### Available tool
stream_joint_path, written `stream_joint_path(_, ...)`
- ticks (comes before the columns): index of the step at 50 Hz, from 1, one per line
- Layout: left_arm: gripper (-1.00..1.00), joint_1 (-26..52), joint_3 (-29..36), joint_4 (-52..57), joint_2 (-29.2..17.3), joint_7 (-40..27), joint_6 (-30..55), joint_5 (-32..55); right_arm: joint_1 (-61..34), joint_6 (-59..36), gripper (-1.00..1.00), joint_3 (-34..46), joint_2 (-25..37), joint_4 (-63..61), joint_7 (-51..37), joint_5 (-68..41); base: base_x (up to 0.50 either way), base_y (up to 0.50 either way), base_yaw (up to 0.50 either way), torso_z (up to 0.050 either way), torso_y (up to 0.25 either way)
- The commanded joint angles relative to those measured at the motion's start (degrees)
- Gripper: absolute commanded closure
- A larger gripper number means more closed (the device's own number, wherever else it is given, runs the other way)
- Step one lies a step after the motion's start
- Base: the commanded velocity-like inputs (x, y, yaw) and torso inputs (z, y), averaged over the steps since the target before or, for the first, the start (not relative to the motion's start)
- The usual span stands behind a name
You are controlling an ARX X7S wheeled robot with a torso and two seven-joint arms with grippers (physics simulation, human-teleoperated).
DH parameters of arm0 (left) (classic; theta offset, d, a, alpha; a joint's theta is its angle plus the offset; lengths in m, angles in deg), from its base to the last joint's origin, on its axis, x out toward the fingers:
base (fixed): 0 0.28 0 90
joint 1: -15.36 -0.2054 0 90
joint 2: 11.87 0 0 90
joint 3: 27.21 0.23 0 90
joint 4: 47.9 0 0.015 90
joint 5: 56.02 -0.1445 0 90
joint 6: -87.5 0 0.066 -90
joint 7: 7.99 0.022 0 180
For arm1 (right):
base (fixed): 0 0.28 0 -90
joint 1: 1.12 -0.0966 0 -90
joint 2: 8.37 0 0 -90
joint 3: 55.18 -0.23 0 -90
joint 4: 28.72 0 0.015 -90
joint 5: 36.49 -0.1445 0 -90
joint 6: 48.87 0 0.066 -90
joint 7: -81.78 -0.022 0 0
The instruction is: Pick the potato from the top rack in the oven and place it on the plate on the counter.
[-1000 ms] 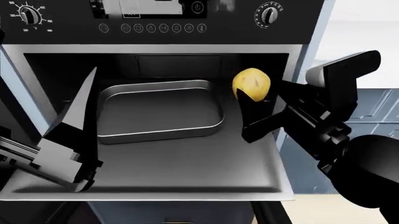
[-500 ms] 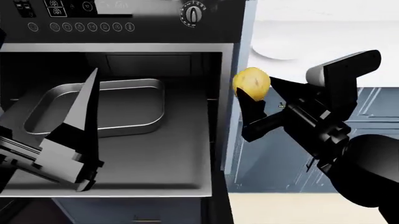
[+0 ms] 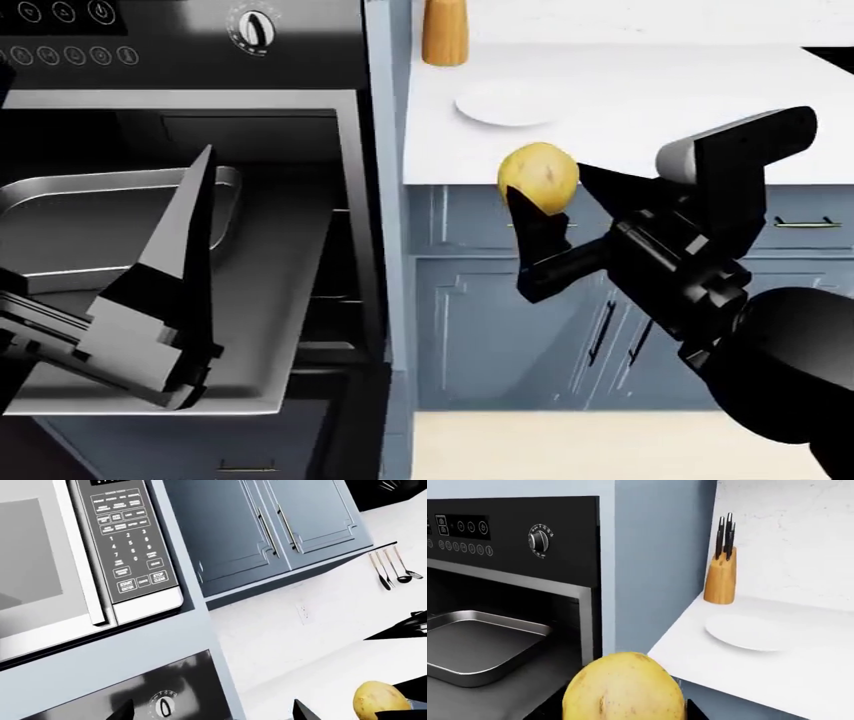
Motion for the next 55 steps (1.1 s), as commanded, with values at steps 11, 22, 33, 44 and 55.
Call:
stream_joint_path(11, -1.0, -0.03, 0.27, 0.0, -0.32, 0.11, -0.11, -0.36, -0.11, -0.14, 1.0, 0.28, -0.62, 0.16, 0.88, 1.68, -0.02, -0.5, 0.0, 0.0, 0.0)
stream_joint_path(22, -1.0, 0.01, 0.64, 0.0, 0.16, -0.25, -0.33, -0.58, -0.01, 0.24, 1.0, 0.21, -0.8, 0.19, 1.02, 1.87, -0.02, -0.5, 0.0, 0.0, 0.0)
stream_joint_path(33, -1.0, 0.0, 0.75, 0.0, 0.1, -0.15, -0.41, -0.75, -0.14, 0.71, 1.0, -0.34, -0.86, 0.15, 0.48, 1.63, -0.02, -0.44, 0.0, 0.0, 0.0)
stream_joint_path(44, -1.0, 0.01, 0.03, 0.0, 0.04, 0.13, -0.05, -0.21, -0.04, 1.38, 1.0, -0.64, -0.96, 0.01, 0.27, 2.33, 0.0, 0.0, 0.0, 0.0, 0.0)
stream_joint_path(55, -1.0, 0.01, 0.21, 0.0, 0.16, -0.02, 0.25, -0.51, 0.76, 2.5, 1.0, -1.3, -1.14, 0.62, -0.11, 2.44, 0.0, 0.0, 0.0, 0.0, 0.0)
